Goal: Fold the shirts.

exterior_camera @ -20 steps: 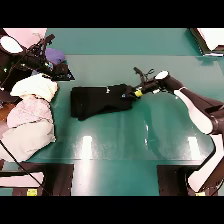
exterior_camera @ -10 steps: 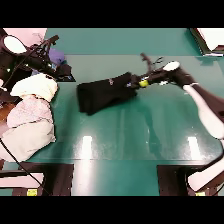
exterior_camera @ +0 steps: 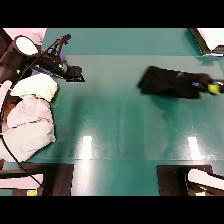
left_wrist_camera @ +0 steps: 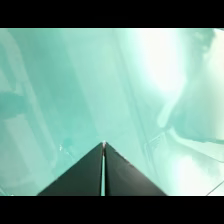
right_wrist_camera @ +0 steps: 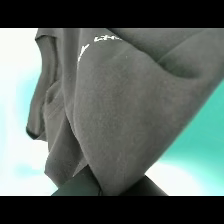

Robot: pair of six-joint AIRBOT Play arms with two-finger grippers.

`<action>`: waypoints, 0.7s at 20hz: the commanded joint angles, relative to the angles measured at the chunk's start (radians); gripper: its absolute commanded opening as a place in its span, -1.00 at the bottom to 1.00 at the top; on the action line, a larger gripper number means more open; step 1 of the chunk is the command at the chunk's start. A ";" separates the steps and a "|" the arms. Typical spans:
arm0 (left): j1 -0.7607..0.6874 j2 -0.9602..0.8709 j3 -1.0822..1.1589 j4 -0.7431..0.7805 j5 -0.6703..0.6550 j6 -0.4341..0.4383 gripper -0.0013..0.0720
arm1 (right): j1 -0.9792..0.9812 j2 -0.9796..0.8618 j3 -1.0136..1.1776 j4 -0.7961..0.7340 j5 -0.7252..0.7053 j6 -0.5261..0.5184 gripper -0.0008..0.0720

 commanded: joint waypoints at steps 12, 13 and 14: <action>-0.006 0.000 0.000 -0.026 0.053 -0.012 -0.89 | -0.562 0.325 -0.357 -0.477 -0.145 0.271 -0.94; -0.006 0.000 0.000 -0.032 0.061 -0.012 -0.89 | -0.552 0.327 -0.344 -0.525 -0.104 0.270 -0.69; -0.006 0.000 0.000 -0.034 0.064 -0.012 -0.89 | -0.541 0.326 -0.326 -0.592 -0.059 0.270 0.13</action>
